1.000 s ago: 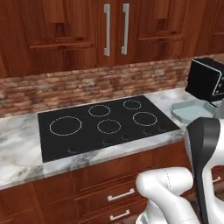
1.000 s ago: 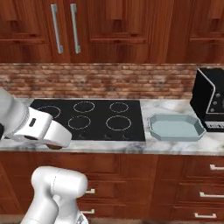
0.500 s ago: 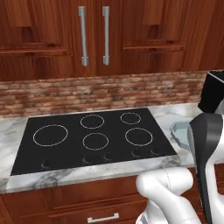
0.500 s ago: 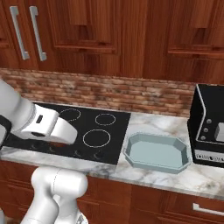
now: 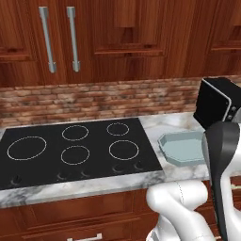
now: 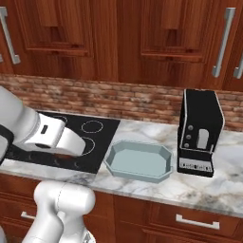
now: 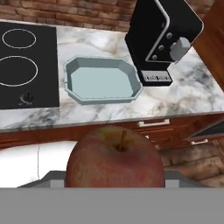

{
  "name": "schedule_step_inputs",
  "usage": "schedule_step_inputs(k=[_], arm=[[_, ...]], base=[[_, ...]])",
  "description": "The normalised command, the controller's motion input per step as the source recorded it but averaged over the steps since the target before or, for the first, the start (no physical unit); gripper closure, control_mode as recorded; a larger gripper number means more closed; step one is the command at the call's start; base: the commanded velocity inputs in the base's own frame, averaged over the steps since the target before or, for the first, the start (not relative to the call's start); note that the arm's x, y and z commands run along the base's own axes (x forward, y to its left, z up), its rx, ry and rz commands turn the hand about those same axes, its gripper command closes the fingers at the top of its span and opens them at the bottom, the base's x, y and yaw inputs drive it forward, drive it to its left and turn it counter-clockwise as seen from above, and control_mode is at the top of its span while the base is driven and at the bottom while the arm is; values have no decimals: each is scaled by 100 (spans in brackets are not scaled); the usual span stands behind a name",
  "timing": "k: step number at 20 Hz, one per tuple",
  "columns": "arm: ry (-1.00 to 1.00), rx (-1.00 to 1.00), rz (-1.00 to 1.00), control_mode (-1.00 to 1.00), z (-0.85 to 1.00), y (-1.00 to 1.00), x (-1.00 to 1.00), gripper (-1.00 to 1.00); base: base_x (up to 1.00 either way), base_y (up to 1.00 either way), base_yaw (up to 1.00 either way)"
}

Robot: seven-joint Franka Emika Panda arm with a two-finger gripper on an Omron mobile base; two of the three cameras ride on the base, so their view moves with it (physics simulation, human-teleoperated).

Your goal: Pick the tangerine and apple from the fridge and place them inside the tupperware on the counter.

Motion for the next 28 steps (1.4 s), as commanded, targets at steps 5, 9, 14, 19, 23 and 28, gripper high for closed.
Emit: schedule_step_inputs(k=[5,9,14,19,23,28], arm=[[0,0,0,100,0,0,0,100],[0,0,0,100,0,0,0,100],[38,24,2,-100,-23,-21,56,100],[52,9,11,-100,-62,-16,22,100],[9,20,10,-100,-61,-11,16,100],[-3,11,13,-100,-60,-10,36,100]], base=[[38,-41,-1],[62,-3,0],[0,0,0],[0,0,0],[0,0,0],[0,0,0]])
